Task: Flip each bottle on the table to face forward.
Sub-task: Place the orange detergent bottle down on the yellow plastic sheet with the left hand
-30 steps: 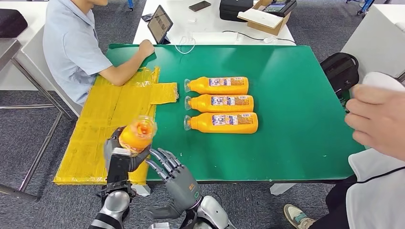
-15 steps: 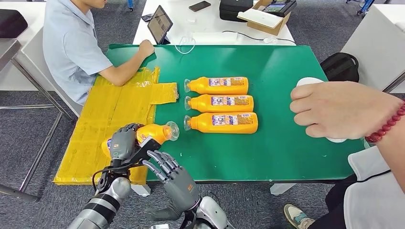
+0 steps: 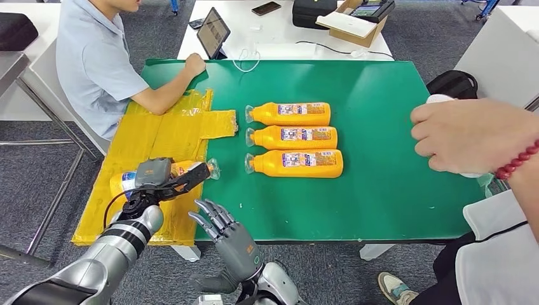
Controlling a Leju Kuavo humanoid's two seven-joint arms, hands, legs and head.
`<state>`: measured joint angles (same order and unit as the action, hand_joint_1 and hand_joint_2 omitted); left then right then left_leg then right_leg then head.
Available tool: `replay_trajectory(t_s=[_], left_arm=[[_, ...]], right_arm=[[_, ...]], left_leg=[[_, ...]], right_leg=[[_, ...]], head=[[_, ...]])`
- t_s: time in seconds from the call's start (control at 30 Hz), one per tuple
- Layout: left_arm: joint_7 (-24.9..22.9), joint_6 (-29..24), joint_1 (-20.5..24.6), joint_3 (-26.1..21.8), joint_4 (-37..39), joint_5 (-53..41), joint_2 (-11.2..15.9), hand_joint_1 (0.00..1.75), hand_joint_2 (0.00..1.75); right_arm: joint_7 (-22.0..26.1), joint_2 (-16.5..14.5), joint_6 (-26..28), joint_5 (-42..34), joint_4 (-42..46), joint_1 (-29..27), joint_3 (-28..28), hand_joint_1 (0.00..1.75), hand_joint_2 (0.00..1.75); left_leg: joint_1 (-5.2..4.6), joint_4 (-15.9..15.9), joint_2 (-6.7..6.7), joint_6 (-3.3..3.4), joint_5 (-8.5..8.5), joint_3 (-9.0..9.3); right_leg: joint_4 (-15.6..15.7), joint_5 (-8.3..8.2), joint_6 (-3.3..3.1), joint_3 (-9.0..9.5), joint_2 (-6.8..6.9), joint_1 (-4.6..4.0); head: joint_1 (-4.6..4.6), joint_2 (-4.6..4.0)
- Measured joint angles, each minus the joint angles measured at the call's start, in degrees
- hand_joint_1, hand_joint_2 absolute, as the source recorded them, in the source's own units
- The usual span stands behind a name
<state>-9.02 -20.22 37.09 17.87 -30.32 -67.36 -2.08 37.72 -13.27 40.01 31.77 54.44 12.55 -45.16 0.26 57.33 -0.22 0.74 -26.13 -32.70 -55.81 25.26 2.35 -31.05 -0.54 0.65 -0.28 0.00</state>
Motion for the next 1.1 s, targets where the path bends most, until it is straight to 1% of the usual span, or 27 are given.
replay_trajectory(t_s=[0.07,0.1,0.3,0.37,0.4,0.47,0.57,0.67,0.7,0.77,0.83,0.9,0.97,1.03,1.1], left_arm=[[1.6,1.8,0.2,0.0,0.4,1.3,-0.2,0.0,1.75],[3.6,3.1,0.3,-0.1,0.4,3.0,-0.3,0.0,1.75],[20.5,12.5,-0.7,-3.5,-0.6,18.7,-1.2,0.0,1.75],[25.1,15.6,-1.6,-4.6,-1.6,23.6,-1.2,0.0,1.75],[26.5,16.7,-2.1,-5.0,-2.2,25.4,-1.2,0.0,1.75],[27.7,18.2,-2.9,-5.5,-3.3,27.5,-1.3,0.0,1.75],[28.8,19.1,-3.8,-6.0,-4.7,30.1,-1.2,0.0,1.75],[32.1,18.5,-6.1,-7.2,-7.8,37.5,-1.2,0.0,1.75],[33.4,17.3,-7.6,-7.8,-9.7,40.9,-1.3,0.0,1.75],[35.7,12.8,-11.0,-9.2,-15.0,47.6,-1.4,0.0,1.75],[36.5,8.6,-14.2,-10.2,-20.6,51.5,-1.6,0.0,1.75],[36.7,6.8,-16.4,-10.8,-24.8,52.9,-1.6,0.0,1.75],[38.1,4.6,-18.2,-11.5,-28.3,55.6,-1.7,0.0,1.75],[40.2,2.9,-20.3,-12.9,-32.6,62.9,-2.4,0.0,1.75],[40.7,3.9,-23.2,-14.7,-38.6,72.3,-3.4,0.0,1.75]], right_arm=[[-0.1,0.0,0.0,-0.3,-0.1,0.0,-0.1,0.0,0.0],[-0.1,0.0,0.0,-0.6,-0.2,0.1,-0.1,0.0,0.0],[1.1,0.3,0.0,-2.1,-0.4,0.1,-0.5,0.0,0.0],[1.7,0.4,0.0,-2.7,-0.4,0.1,-0.7,0.0,0.0],[1.8,0.4,0.0,-2.9,-0.4,0.1,-0.9,0.0,0.0],[2.1,0.5,0.0,-3.1,-0.4,0.2,-1.1,0.0,0.0],[2.2,0.6,0.0,-3.3,-0.4,0.2,-1.2,0.0,0.0],[2.2,0.8,0.0,-2.3,-0.2,0.1,-1.1,0.0,0.0],[2.2,1.0,0.0,-1.5,0.2,-0.2,-0.7,0.0,0.0],[2.3,1.4,0.0,0.3,1.3,-1.1,0.7,0.0,0.0],[2.3,1.9,0.0,1.5,2.6,-2.1,2.4,0.0,0.0],[2.3,2.5,0.0,2.2,3.6,-3.0,3.5,0.0,0.87],[2.2,2.8,0.0,5.2,4.7,-3.9,4.9,0.0,1.75],[0.5,2.9,0.0,11.2,6.5,-5.0,7.6,0.0,1.75],[-3.9,3.8,0.0,18.1,8.3,-5.9,10.8,0.0,1.75]], left_leg=[[-0.01,0.0,0.0,0.0,0.0,0.0],[-0.01,0.0,-0.02,0.01,0.01,0.01],[-0.03,0.0,-0.11,0.05,0.04,0.06],[-0.04,0.0,-0.11,0.05,0.04,0.07],[-0.04,0.0,-0.11,0.05,0.04,0.07],[-0.03,0.0,-0.11,0.05,0.04,0.07],[-0.03,0.0,-0.1,0.05,0.04,0.07],[-0.03,0.0,-0.05,0.05,0.04,0.06],[-0.03,0.0,-0.02,0.04,0.04,0.06],[-0.03,0.0,0.01,0.04,0.03,0.0],[-0.03,0.0,0.0,0.05,0.03,-0.08],[-0.03,0.0,-0.05,0.05,0.02,-0.16],[-0.03,0.0,-0.08,0.05,0.03,-0.2],[-0.03,0.0,-0.05,0.05,0.02,-0.21],[-0.04,0.0,-0.01,0.05,0.02,-0.21]], right_leg=[[0.0,0.0,0.0,0.0,0.0,0.01],[0.0,0.0,0.0,0.01,0.03,0.01],[0.0,0.0,0.0,0.13,0.17,0.04],[0.0,0.0,0.0,0.12,0.17,0.05],[0.0,0.0,0.0,0.12,0.17,0.04],[0.0,0.0,0.0,0.12,0.17,0.04],[0.0,0.0,0.0,0.12,0.17,0.04],[0.0,0.0,0.0,0.08,0.15,0.03],[0.0,0.0,0.0,0.05,0.14,0.03],[0.0,0.0,0.0,-0.03,0.12,0.04],[0.0,0.0,0.0,-0.09,0.12,0.04],[0.0,0.01,0.0,-0.15,0.14,0.04],[0.0,0.01,0.0,-0.19,0.15,0.04],[0.0,0.01,0.0,-0.2,0.13,0.04],[0.0,0.01,0.0,-0.2,0.12,0.05]], head=[[-0.01,0.0],[-0.01,0.0],[-0.01,0.0],[-0.01,0.0],[0.0,0.0],[-0.01,0.0],[-0.01,0.0],[-0.01,0.0],[-0.01,0.0],[-0.01,0.0],[0.01,0.0],[0.01,0.0],[0.0,0.0],[-0.01,0.0],[-0.02,0.0]])
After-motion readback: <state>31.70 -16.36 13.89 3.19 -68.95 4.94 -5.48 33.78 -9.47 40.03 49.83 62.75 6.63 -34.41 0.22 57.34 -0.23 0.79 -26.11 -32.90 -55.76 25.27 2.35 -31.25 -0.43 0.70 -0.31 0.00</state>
